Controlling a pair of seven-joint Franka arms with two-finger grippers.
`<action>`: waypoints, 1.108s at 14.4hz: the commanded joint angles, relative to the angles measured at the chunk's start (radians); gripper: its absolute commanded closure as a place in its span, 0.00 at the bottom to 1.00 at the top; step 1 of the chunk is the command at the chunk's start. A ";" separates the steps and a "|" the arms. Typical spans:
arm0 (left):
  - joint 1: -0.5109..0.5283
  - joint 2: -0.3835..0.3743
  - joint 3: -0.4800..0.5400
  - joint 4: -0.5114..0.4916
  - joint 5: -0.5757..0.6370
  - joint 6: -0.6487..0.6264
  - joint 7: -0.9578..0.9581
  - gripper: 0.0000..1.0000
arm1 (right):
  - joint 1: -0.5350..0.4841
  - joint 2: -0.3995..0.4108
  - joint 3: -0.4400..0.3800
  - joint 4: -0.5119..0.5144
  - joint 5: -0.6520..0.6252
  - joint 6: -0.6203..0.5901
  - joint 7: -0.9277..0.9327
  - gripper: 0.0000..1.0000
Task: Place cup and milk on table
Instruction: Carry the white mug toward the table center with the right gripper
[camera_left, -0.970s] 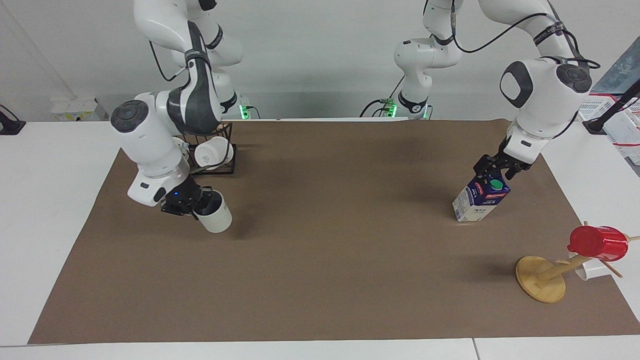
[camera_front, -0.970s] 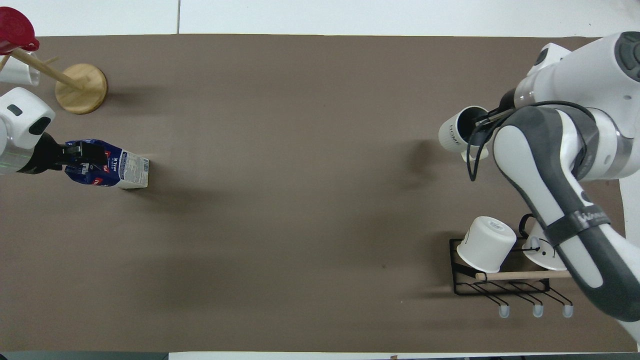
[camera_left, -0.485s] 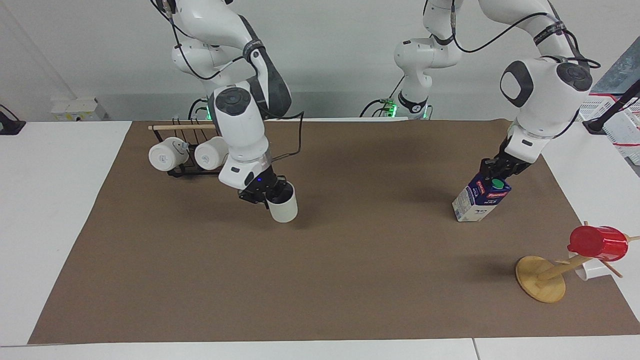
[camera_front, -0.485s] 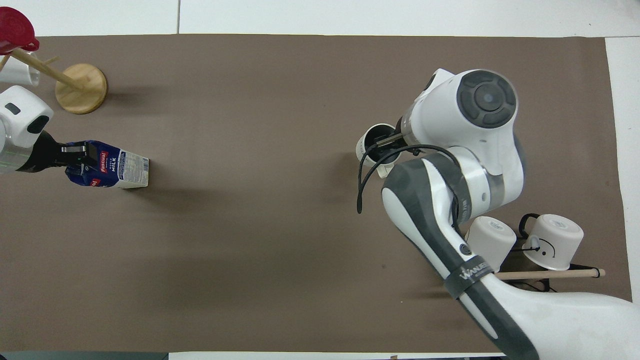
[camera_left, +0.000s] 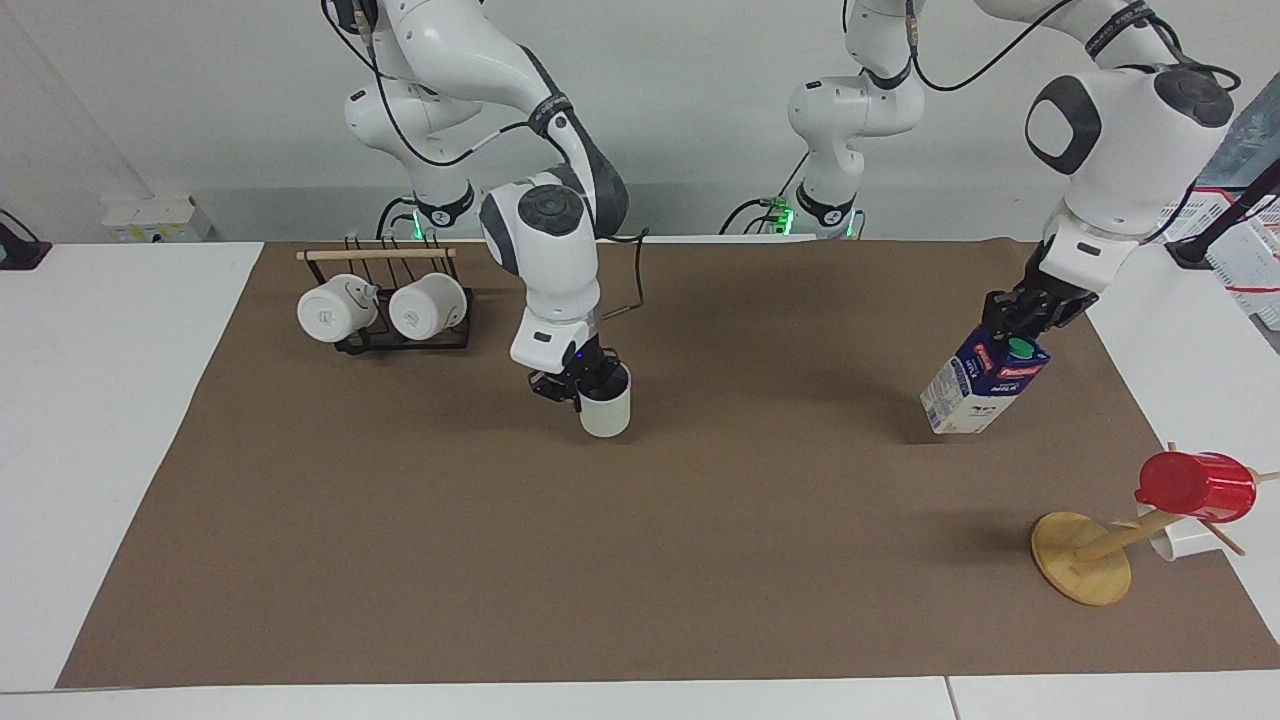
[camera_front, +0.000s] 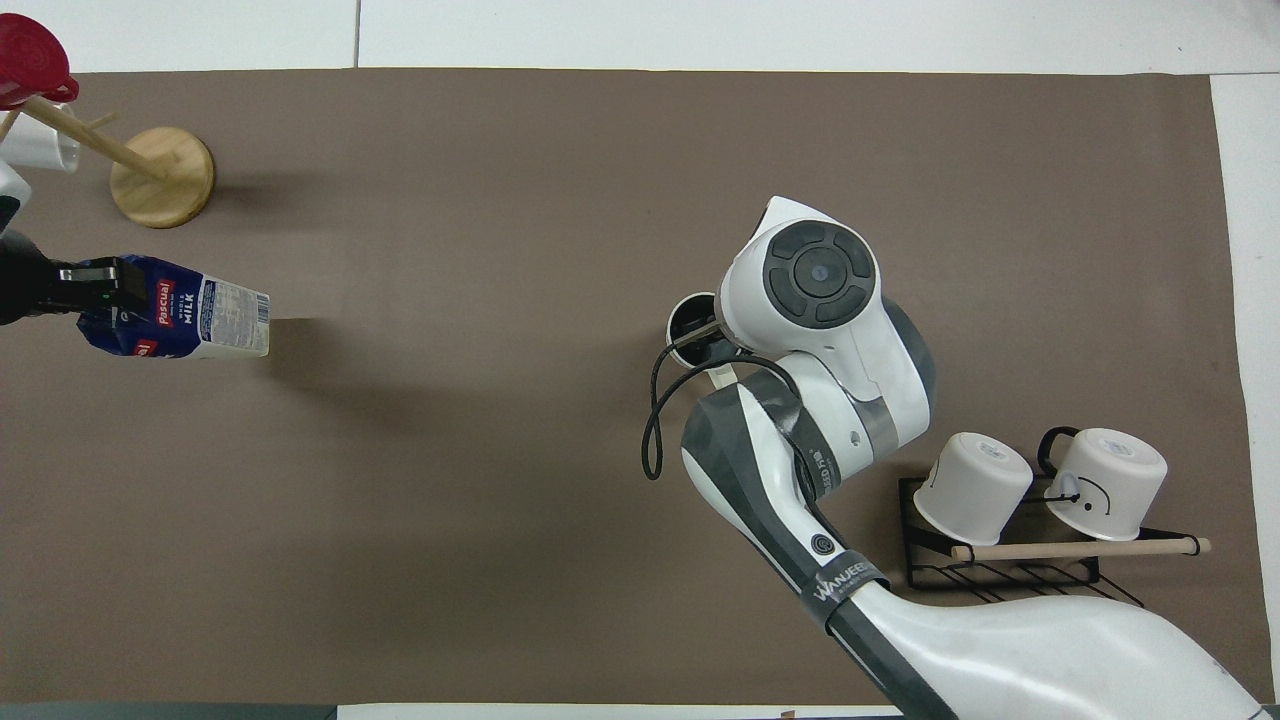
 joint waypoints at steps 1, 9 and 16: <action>-0.005 -0.014 0.004 0.030 -0.009 -0.050 -0.005 1.00 | 0.011 0.003 -0.003 -0.028 -0.016 0.052 0.011 1.00; -0.294 0.005 -0.011 0.027 0.053 0.007 -0.343 1.00 | 0.012 0.037 -0.004 -0.040 -0.016 0.107 0.022 1.00; -0.553 0.144 -0.013 0.118 0.095 0.068 -0.715 1.00 | -0.052 -0.039 -0.013 -0.028 -0.028 0.077 0.040 0.00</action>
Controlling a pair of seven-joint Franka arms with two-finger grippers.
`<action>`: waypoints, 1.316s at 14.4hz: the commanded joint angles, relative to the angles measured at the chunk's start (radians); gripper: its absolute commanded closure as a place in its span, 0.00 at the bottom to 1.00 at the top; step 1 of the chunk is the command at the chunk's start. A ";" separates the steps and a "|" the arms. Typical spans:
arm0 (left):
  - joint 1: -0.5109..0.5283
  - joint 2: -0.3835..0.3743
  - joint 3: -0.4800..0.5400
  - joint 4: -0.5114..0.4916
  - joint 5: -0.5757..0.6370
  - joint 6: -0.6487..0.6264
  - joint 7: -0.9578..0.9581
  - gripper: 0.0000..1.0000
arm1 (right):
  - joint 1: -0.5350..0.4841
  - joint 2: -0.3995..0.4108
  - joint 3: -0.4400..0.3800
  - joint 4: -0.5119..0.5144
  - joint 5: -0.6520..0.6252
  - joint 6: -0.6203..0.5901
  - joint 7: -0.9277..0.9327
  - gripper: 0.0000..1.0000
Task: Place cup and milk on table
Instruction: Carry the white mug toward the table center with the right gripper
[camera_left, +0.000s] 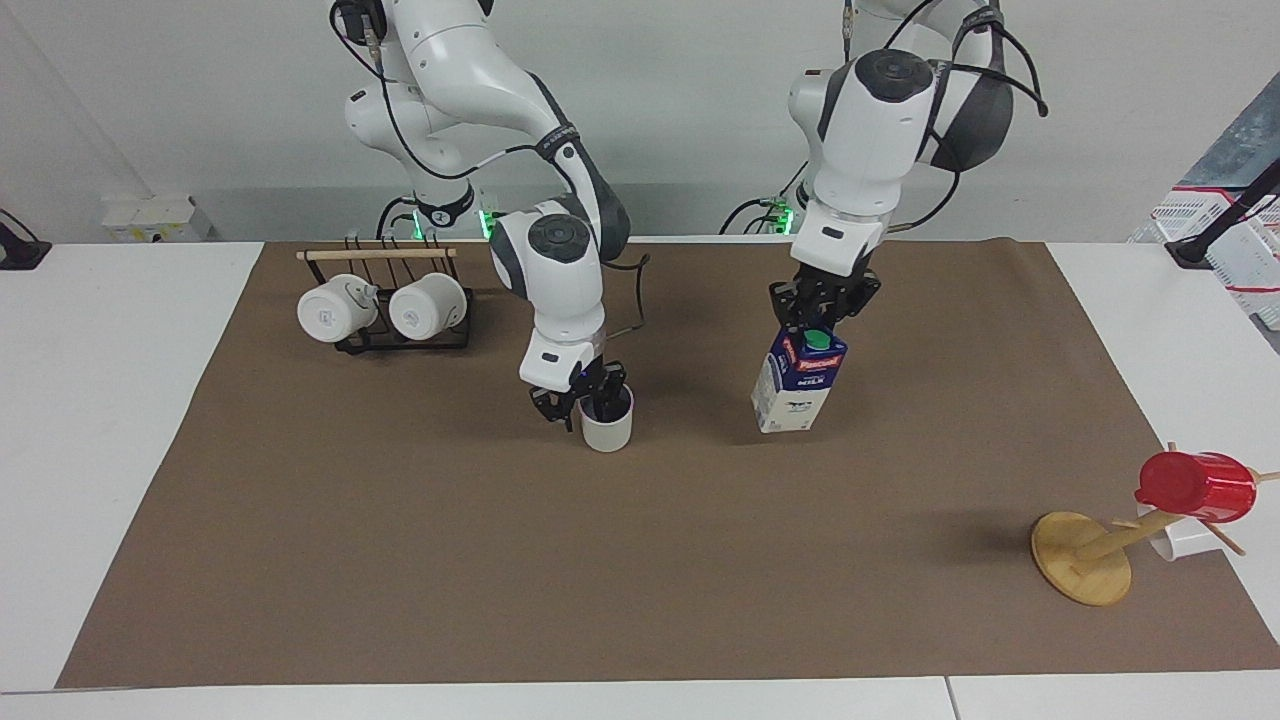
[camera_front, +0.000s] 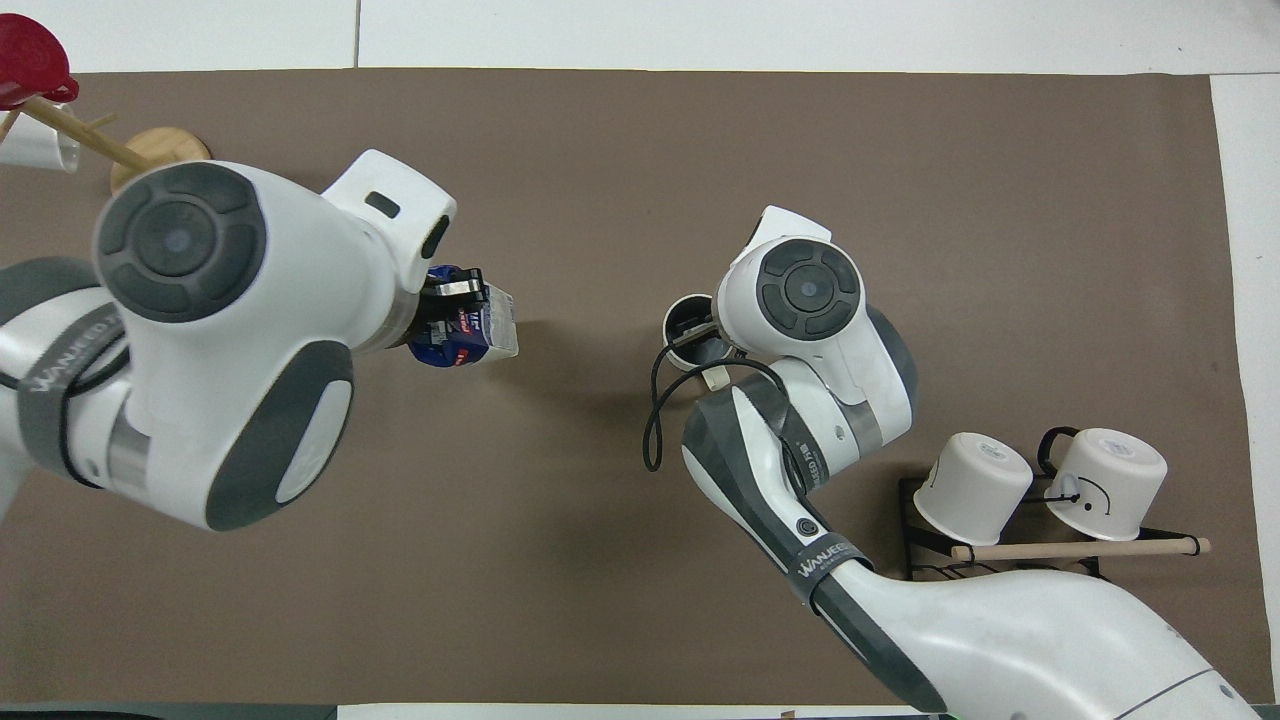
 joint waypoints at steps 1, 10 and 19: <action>-0.071 0.103 0.017 0.112 0.031 0.004 -0.104 1.00 | -0.079 -0.104 0.001 0.011 -0.020 -0.075 0.020 0.00; -0.196 0.236 0.017 0.213 0.062 0.031 -0.254 1.00 | -0.263 -0.217 0.000 0.365 -0.003 -0.669 0.089 0.00; -0.217 0.233 0.015 0.175 0.062 0.071 -0.254 1.00 | -0.468 -0.319 0.000 0.358 -0.005 -0.901 -0.052 0.00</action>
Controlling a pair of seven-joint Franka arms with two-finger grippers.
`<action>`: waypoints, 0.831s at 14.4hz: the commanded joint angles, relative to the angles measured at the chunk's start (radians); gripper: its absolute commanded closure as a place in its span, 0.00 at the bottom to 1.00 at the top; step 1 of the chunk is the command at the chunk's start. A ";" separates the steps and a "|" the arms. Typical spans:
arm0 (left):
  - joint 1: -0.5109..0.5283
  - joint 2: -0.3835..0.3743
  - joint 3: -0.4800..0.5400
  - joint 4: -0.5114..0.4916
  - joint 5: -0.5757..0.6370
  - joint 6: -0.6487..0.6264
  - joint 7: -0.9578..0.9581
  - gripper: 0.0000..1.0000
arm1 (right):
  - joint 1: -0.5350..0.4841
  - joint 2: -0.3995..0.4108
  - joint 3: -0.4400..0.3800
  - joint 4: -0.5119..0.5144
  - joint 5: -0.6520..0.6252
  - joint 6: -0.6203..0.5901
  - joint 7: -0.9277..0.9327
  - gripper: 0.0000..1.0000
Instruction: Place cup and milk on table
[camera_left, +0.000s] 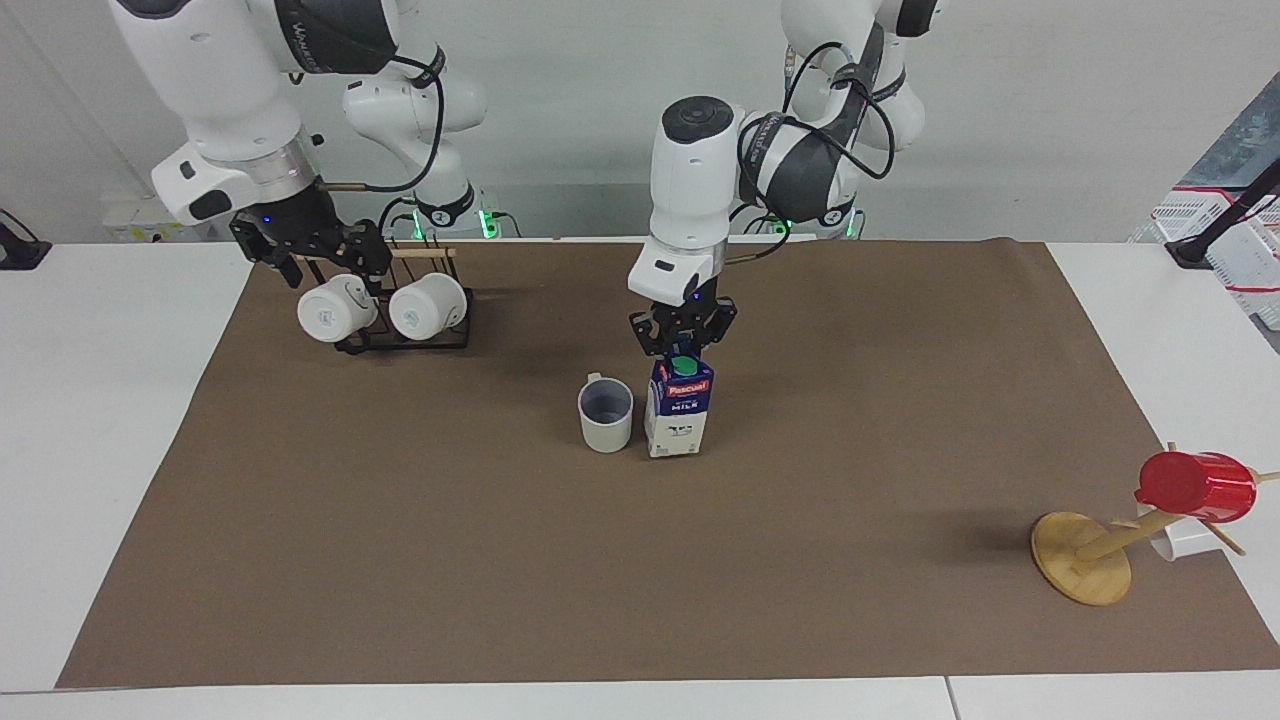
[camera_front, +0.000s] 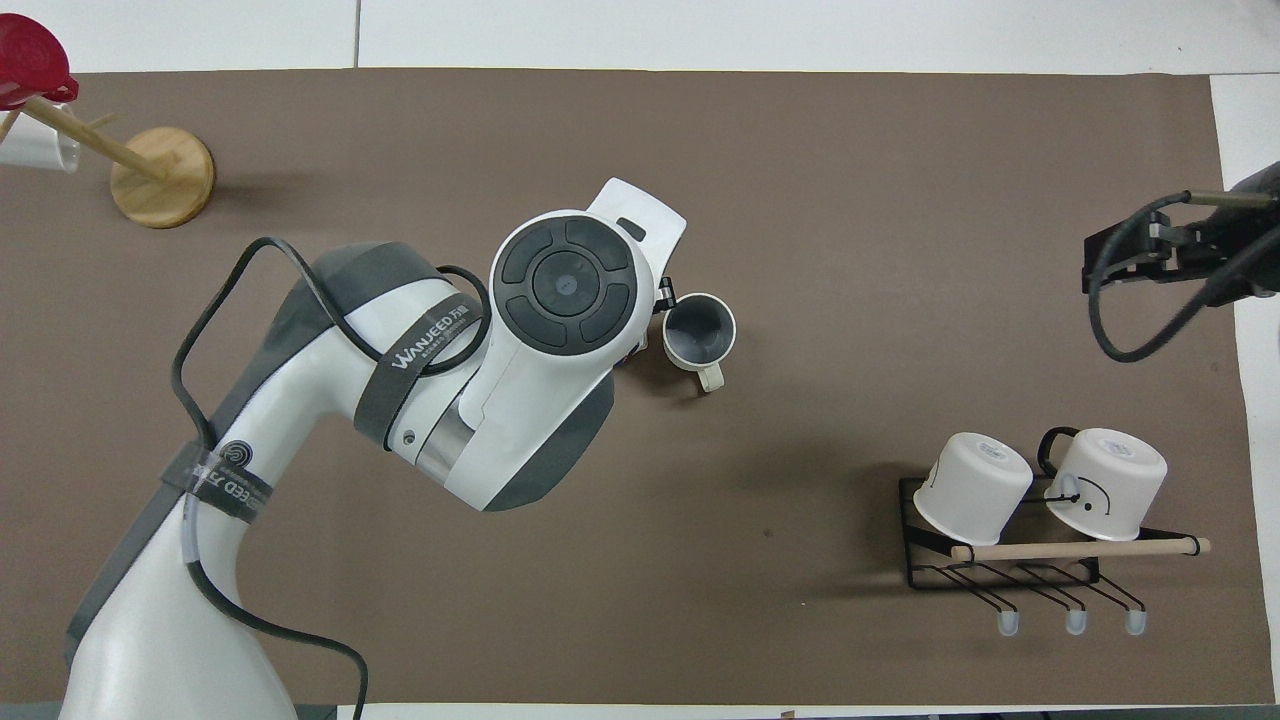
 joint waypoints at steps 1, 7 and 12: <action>-0.019 -0.001 0.012 -0.022 0.022 0.015 -0.017 1.00 | -0.080 -0.038 0.012 -0.029 -0.004 -0.047 -0.090 0.00; -0.031 -0.009 0.012 -0.044 0.022 0.015 -0.016 0.51 | -0.243 -0.044 0.141 -0.020 -0.011 -0.048 -0.087 0.00; -0.033 -0.018 0.009 -0.053 0.022 0.022 -0.011 0.00 | -0.218 -0.059 0.141 -0.053 -0.008 -0.028 -0.085 0.00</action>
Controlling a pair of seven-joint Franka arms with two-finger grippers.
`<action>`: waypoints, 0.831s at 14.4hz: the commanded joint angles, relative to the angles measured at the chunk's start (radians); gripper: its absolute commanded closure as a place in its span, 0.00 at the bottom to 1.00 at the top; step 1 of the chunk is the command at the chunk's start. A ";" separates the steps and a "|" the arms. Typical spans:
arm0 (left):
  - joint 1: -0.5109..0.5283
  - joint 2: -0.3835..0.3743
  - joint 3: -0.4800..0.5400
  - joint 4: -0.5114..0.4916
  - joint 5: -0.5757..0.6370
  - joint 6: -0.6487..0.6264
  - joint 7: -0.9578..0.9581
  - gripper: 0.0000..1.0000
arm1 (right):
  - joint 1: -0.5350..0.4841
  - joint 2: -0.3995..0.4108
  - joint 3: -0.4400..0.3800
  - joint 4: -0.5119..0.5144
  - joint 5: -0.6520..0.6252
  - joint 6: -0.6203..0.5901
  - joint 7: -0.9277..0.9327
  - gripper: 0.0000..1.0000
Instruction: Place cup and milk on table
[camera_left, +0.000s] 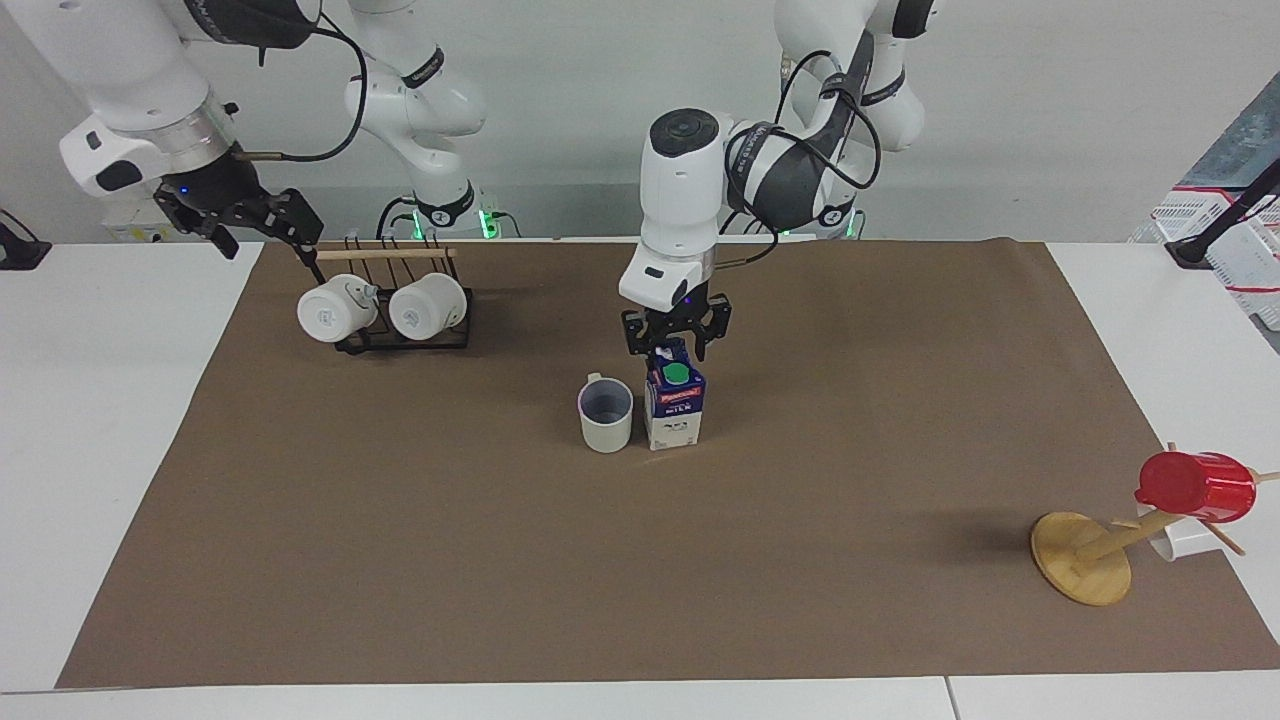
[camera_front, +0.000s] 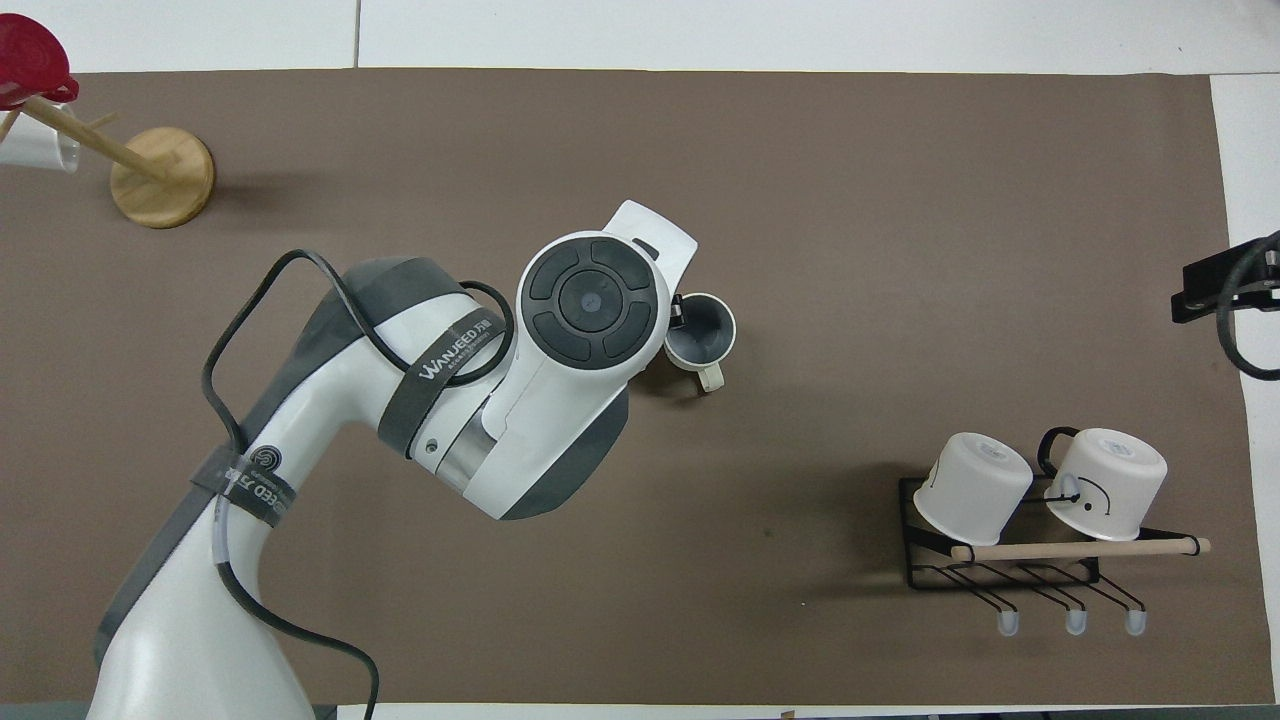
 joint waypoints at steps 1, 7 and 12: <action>-0.015 -0.024 0.010 -0.020 0.022 0.015 -0.011 0.00 | -0.001 -0.032 0.017 -0.045 -0.014 0.029 0.009 0.00; 0.084 -0.151 0.018 -0.028 0.019 -0.090 0.033 0.00 | -0.004 -0.018 0.019 -0.017 -0.023 0.069 -0.003 0.00; 0.270 -0.239 0.018 -0.100 -0.039 -0.120 0.296 0.00 | -0.003 -0.018 0.020 -0.019 -0.020 0.067 -0.008 0.00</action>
